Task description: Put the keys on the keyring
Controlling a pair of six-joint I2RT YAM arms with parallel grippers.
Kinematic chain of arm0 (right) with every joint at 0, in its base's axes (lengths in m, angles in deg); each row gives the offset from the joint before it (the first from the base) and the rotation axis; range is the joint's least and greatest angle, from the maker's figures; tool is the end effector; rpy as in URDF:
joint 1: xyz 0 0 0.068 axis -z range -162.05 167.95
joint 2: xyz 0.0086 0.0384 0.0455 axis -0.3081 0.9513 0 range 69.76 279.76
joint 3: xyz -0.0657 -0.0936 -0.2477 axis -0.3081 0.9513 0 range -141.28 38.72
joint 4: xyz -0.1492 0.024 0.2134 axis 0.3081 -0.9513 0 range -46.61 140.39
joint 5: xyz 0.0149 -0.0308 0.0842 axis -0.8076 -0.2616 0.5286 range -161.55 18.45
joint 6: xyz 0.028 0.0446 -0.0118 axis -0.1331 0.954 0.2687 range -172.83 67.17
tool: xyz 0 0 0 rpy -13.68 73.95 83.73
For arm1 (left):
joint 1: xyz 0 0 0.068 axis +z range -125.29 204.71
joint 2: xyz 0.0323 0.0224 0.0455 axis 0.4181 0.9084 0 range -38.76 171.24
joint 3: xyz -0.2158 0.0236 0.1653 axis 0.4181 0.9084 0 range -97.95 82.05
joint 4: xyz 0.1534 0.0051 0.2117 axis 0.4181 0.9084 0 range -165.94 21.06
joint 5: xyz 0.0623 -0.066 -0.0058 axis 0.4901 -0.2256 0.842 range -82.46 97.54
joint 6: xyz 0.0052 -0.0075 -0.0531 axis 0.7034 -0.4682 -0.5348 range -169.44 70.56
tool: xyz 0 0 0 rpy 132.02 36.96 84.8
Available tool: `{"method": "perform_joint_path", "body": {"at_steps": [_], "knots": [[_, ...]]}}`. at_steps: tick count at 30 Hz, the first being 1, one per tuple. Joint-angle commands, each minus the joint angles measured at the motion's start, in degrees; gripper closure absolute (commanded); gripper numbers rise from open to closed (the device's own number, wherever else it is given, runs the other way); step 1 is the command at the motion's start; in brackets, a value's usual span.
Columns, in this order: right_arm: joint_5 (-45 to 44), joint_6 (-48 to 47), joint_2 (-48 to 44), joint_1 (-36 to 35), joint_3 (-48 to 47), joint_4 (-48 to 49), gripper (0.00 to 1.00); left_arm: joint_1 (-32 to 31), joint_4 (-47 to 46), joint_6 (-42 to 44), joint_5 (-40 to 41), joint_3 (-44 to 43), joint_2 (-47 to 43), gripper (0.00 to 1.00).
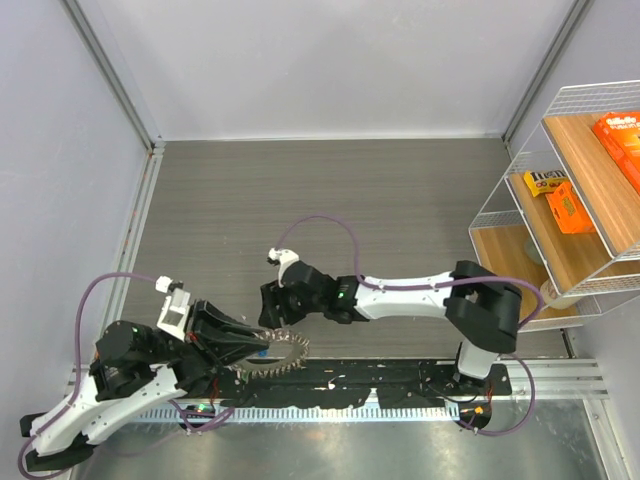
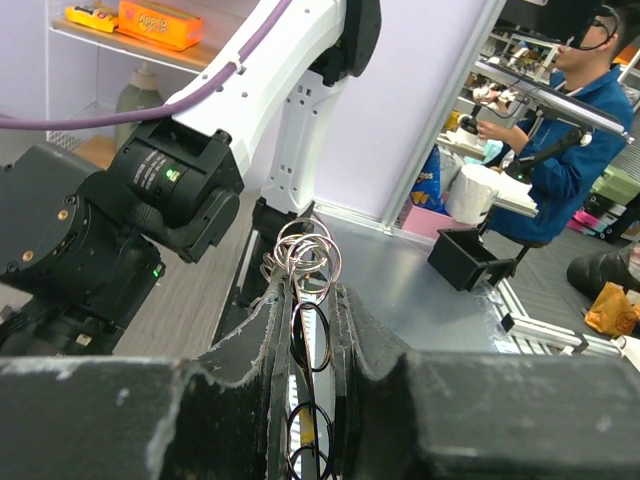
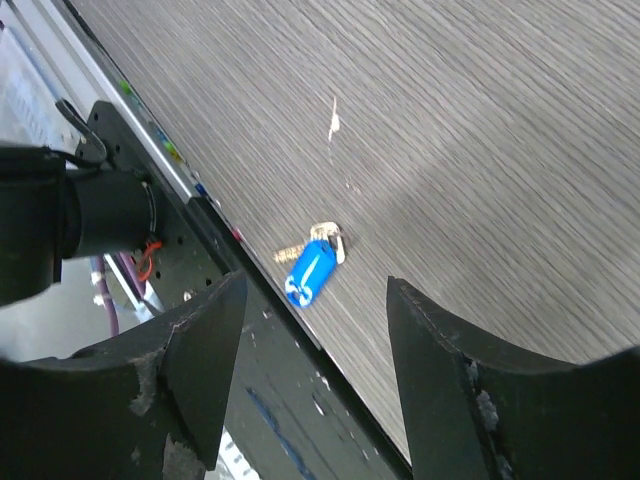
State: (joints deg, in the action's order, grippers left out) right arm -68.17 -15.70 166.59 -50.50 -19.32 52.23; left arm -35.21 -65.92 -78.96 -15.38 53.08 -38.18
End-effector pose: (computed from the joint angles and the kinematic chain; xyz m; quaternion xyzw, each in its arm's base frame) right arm 0.1331 0.3426 0.2030 -0.2541 0.8576 0.3714 0.2489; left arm 0.0102 -0.0453 0.3192 0.3059 0.5112 -0.6419 0.4828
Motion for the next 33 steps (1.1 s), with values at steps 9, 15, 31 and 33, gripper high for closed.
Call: {"method": "perform_joint_path", "body": {"at_steps": [9, 15, 31, 33], "knots": [[-11.1, 6.5, 10.3, -5.5, -8.4, 2.5, 0.35, 0.1, 1.8, -0.7, 7.2, -4.3, -10.2, 1.00], [-13.7, 7.6, 13.3, -7.1, -8.8, 2.6, 0.35, 0.2, 2.9, -0.8, 9.2, -5.5, -12.7, 1.00], [-23.8, 6.0, 16.8, -11.1, -11.0, -3.4, 0.43, 0.1, 6.0, -0.9, 11.6, -6.5, -16.3, 1.00], [-24.6, 5.7, 17.0, -11.4, -11.0, -4.0, 0.46, 0.2, 6.1, -0.9, 11.8, -6.4, -16.5, 1.00]]}}
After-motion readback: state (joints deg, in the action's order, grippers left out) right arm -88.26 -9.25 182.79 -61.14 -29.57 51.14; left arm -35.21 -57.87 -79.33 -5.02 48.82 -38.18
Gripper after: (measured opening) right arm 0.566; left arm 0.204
